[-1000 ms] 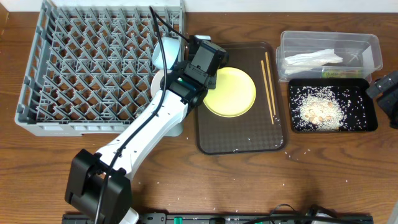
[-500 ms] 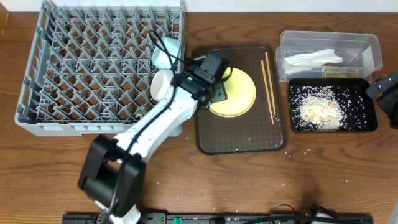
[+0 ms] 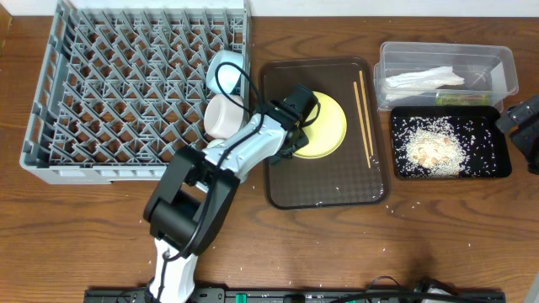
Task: Sort waste into correct bins and load items into the dishwasher
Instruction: 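Tilt the yellow plate up off the tray with the left gripper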
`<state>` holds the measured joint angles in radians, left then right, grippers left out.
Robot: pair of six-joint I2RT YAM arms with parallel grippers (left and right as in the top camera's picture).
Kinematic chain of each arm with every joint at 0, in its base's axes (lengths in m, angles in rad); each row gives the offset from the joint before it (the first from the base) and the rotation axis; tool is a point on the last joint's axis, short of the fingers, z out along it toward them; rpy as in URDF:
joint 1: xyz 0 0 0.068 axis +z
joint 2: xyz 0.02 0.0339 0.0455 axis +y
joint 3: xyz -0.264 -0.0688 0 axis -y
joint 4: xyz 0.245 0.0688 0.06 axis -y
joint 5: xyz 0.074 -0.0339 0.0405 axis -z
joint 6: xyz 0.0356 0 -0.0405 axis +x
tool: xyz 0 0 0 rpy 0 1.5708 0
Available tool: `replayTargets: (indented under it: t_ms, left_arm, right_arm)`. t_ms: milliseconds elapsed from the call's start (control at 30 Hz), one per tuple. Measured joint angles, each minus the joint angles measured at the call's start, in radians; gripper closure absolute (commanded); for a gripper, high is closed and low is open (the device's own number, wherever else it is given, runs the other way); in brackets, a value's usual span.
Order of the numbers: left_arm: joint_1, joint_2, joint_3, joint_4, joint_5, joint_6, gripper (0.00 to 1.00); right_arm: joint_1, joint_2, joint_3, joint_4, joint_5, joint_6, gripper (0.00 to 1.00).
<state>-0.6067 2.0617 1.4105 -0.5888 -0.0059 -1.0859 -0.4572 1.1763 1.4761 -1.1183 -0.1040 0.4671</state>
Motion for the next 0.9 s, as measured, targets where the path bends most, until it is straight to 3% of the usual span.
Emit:
replayTargets:
  t_ms: [533, 667, 800, 900]
  left_arm:
    - [0.0, 0.006, -0.019, 0.135, -0.001, 0.021, 0.46]
    - [0.0, 0.003, -0.031, 0.144, -0.007, 0.027, 0.61]
    - [0.0, 0.003, -0.037, 0.141, -0.01, 0.033, 0.9]
    - [0.0, 0.003, -0.042, 0.14, -0.007, 0.035, 0.92]
  right_arm:
    - [0.0, 0.0, 0.0, 0.0, 0.0, 0.0, 0.01]
    - [0.0, 0.0, 0.0, 0.0, 0.0, 0.0, 0.01]
    - [0.0, 0.0, 0.0, 0.0, 0.0, 0.0, 0.01]
    - [0.0, 0.0, 0.0, 0.0, 0.0, 0.0, 0.01]
